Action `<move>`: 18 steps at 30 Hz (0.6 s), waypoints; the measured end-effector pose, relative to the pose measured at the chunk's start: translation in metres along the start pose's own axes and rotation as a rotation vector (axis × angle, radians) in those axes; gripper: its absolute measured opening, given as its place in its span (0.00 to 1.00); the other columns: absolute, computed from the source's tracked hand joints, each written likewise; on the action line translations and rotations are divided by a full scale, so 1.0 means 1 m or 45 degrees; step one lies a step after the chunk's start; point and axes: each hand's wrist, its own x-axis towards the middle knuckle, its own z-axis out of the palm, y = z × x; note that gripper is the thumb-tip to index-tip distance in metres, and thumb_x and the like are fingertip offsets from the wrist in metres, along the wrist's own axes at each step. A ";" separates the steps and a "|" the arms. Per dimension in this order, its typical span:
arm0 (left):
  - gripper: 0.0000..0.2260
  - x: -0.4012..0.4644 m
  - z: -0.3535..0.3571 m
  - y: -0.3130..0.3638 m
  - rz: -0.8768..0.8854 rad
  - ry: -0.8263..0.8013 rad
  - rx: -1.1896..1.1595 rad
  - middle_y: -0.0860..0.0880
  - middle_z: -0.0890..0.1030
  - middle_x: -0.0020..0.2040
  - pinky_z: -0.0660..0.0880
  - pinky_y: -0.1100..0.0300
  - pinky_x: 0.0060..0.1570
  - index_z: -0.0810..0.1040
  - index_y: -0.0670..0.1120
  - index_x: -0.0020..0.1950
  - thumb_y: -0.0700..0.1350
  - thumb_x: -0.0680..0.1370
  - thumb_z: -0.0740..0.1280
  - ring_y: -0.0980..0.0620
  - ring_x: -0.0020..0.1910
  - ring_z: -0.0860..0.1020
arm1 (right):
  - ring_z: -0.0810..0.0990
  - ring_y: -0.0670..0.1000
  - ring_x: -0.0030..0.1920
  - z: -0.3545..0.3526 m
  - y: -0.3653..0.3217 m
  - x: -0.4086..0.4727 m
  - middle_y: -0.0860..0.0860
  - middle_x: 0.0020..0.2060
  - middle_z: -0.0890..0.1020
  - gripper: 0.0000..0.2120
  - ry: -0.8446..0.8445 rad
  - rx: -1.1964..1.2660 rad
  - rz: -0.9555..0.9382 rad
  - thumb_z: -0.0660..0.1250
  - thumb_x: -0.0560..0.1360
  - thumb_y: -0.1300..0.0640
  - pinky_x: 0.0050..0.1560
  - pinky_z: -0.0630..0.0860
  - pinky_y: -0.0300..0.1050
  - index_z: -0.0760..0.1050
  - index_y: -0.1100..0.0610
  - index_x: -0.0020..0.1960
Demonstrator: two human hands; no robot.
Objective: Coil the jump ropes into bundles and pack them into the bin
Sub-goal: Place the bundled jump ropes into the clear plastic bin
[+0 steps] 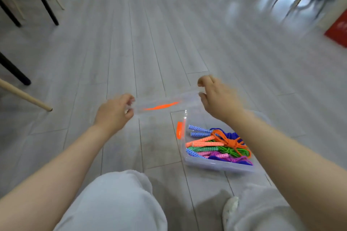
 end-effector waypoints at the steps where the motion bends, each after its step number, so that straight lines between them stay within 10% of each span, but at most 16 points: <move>1: 0.13 0.004 -0.008 0.014 0.050 0.032 -0.023 0.52 0.82 0.53 0.75 0.51 0.49 0.76 0.49 0.58 0.43 0.74 0.67 0.44 0.53 0.80 | 0.76 0.57 0.55 -0.011 0.009 -0.008 0.53 0.60 0.76 0.14 0.022 0.040 0.073 0.63 0.78 0.57 0.48 0.71 0.51 0.70 0.57 0.64; 11: 0.14 0.038 -0.045 0.160 0.614 0.039 -0.067 0.53 0.77 0.50 0.69 0.56 0.43 0.74 0.47 0.58 0.46 0.74 0.70 0.50 0.42 0.73 | 0.74 0.59 0.60 -0.059 0.106 -0.087 0.60 0.60 0.75 0.23 0.363 0.438 0.824 0.66 0.73 0.64 0.62 0.69 0.51 0.68 0.62 0.67; 18: 0.14 0.053 -0.001 0.210 0.621 -0.191 -0.184 0.57 0.80 0.53 0.73 0.57 0.50 0.77 0.50 0.60 0.49 0.75 0.71 0.53 0.50 0.77 | 0.76 0.57 0.49 -0.051 0.164 -0.151 0.56 0.51 0.74 0.29 0.100 0.855 1.338 0.69 0.71 0.64 0.51 0.75 0.52 0.62 0.59 0.69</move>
